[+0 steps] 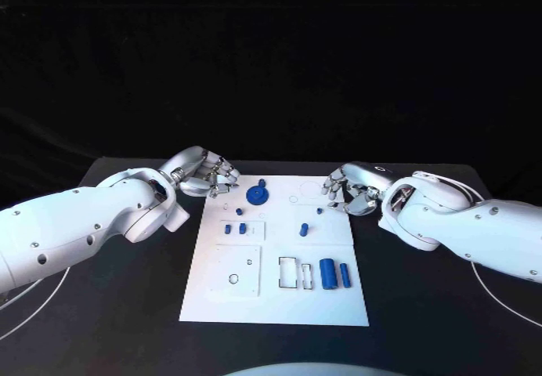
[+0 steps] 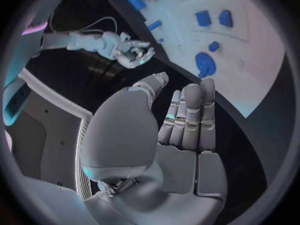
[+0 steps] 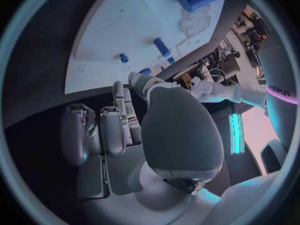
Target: Assemble the parts on the task board
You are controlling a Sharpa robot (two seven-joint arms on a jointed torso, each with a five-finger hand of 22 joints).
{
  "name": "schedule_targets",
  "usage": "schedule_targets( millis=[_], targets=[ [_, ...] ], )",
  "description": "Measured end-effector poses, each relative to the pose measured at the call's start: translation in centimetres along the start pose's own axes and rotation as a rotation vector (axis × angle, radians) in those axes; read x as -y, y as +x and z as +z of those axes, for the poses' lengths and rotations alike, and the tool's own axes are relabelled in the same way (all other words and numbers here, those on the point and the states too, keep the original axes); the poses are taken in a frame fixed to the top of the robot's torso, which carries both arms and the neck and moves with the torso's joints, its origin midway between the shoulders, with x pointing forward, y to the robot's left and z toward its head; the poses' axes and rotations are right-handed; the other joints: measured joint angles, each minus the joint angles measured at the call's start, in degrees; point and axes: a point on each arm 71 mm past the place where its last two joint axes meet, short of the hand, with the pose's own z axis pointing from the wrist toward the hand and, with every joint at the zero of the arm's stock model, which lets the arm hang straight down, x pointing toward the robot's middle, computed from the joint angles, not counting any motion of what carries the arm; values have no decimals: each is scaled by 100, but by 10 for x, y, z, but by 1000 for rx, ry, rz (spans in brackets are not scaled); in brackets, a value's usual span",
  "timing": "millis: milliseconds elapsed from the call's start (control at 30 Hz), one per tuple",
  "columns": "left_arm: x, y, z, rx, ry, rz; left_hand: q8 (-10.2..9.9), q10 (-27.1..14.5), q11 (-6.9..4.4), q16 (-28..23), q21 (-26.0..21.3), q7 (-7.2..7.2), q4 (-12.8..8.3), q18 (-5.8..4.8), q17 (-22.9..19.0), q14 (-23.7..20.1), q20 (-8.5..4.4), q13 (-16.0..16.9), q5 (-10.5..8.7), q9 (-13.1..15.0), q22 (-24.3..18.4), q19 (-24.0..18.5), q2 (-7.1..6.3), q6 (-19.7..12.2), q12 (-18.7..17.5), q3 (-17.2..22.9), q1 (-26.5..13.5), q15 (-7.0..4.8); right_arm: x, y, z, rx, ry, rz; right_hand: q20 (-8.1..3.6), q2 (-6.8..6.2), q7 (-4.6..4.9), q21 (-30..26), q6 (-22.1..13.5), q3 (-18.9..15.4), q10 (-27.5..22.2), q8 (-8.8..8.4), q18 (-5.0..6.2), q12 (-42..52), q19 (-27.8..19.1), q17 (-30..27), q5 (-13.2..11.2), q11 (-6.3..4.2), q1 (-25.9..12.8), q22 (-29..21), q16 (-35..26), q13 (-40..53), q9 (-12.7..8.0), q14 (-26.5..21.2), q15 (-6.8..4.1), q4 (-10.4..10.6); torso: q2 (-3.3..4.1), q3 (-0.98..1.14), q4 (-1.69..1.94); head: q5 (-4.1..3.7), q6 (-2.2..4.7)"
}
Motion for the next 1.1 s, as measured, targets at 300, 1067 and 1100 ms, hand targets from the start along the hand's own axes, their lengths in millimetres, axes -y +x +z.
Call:
schedule_targets(
  millis=[300, 1067, 1100],
  targets=[
    [5, -10, -12, 124, 52, -375, 87, 150, -90, -100, -113, -87, 53, -1, -129, -60, -31, 66, 26, 8, -84, -31, 0, 106, 250, 103, 0, -60, -7, 17, 6, -53, -6, -195, 0, -38, 3, 61, 3, 7, -43, -111, 0, -252, -1, -11, 0, 43, -131, -1, 0, -288, -44, -21, 20, -57, 14, -10, 16, -95, -1],
    [-1, -23, -21, 241, 45, -567, 110, 201, -101, -122, -136, -89, 53, -1, -174, -80, -52, 86, 26, 11, -116, -8, 0, 147, 336, 183, 0, -80, -22, 33, 16, -46, -41, -265, 22, 174, -12, 400, 380, 386, 452, -88, -65, -354, 19, -81, 0, -19, -203, -2, 35, -606, -34, -21, 20, -355, 16, -3, 14, -67, -93],
    [-2, -23, -21, 242, 44, -569, 110, 201, -101, -122, -136, -89, 53, -1, -174, -80, -52, 86, 26, 11, -116, -9, 0, 147, 336, 182, 0, -80, -22, 33, 16, -46, -41, -265, 21, 182, -25, 424, 424, 410, 496, -88, -65, -354, 19, -78, -23, -20, -206, -2, 56, -616, -27, -21, 19, -379, 16, -3, 13, -66, -94]
  ],
)
